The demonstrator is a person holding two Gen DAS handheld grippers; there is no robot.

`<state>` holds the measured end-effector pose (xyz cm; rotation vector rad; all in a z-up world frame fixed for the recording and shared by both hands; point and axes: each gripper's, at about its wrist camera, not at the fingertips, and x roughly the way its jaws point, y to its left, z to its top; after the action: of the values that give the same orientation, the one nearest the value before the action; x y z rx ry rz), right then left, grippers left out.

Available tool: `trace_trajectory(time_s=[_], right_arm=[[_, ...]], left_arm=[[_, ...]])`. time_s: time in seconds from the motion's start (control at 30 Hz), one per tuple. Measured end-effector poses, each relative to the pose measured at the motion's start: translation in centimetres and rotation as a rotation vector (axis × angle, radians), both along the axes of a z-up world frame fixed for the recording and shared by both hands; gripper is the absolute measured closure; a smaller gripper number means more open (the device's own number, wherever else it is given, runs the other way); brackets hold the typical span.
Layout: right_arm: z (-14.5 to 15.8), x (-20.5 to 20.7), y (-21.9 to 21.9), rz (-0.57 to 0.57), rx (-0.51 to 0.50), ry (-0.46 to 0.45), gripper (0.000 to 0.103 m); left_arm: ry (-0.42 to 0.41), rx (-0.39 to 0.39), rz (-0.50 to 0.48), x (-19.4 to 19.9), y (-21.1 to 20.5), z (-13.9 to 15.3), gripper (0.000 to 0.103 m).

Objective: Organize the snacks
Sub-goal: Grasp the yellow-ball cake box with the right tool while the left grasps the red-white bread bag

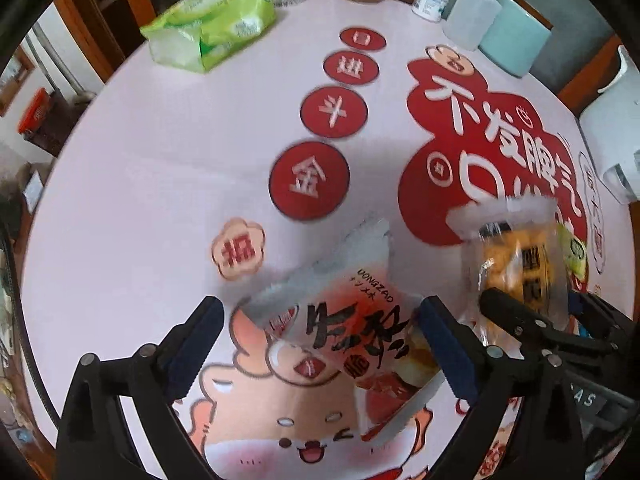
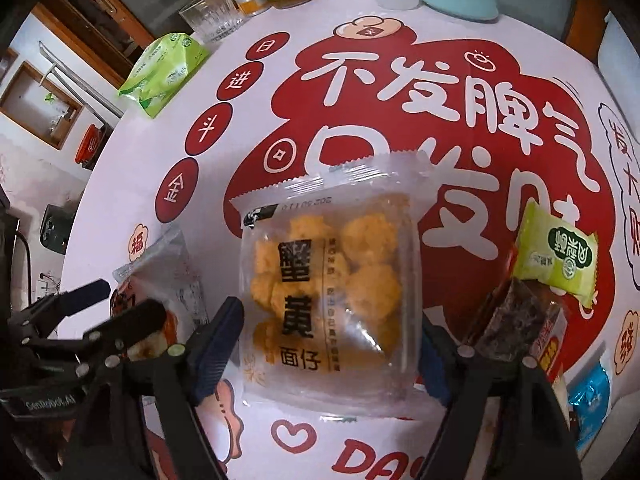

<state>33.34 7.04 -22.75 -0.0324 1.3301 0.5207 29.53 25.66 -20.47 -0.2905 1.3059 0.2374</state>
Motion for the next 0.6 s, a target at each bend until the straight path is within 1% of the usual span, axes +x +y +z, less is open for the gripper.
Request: trace_trajectory(time_s=[0.03, 0.13, 0.2, 0.23, 0.3, 0.4, 0.53, 0.57, 0.6], right_arm=[[0.2, -0.2, -0.1, -0.003, 0.003, -0.009, 0.034], [0.6, -1.0, -0.7, 0.001, -0.003, -0.009, 0.036], [0.9, -1.8, -1.0, 0.004, -0.019, -0.029, 0.037], [0.9, -2.3, -1.2, 0.001, -0.023, -0.035, 0.040], [1.1, -3.4, -2.0, -0.015, -0.016, -0.037, 0.042], [1.2, -5.1, -3.5, -0.050, -0.029, -0.050, 0.042], [1.2, -7.5, -5.8, -0.090, 0.004, -0.035, 0.046], [1.2, -8.0, -6.3, -0.102, 0.010, -0.031, 0.046], [1.3, -8.5, -6.9, -0.115, 0.016, -0.028, 0.048]], left_arm=[[0.002, -0.014, -0.004, -0.2, 0.0, -0.2, 0.004], [0.011, -0.045, -0.006, -0.9, 0.0, -0.5, 0.001], [0.017, -0.072, -0.006, -1.2, 0.0, -0.7, 0.001], [0.021, -0.085, -0.007, -1.4, -0.1, -0.9, 0.000], [0.028, -0.110, -0.010, -1.8, -0.3, -1.1, 0.000], [0.040, -0.130, -0.024, -2.3, -0.9, -1.4, 0.000], [0.074, -0.126, -0.094, -3.6, -2.7, -2.3, 0.001], [0.085, -0.115, -0.110, -3.9, -3.2, -2.7, 0.004], [0.097, -0.081, -0.130, -4.2, -3.8, -2.9, 0.009]])
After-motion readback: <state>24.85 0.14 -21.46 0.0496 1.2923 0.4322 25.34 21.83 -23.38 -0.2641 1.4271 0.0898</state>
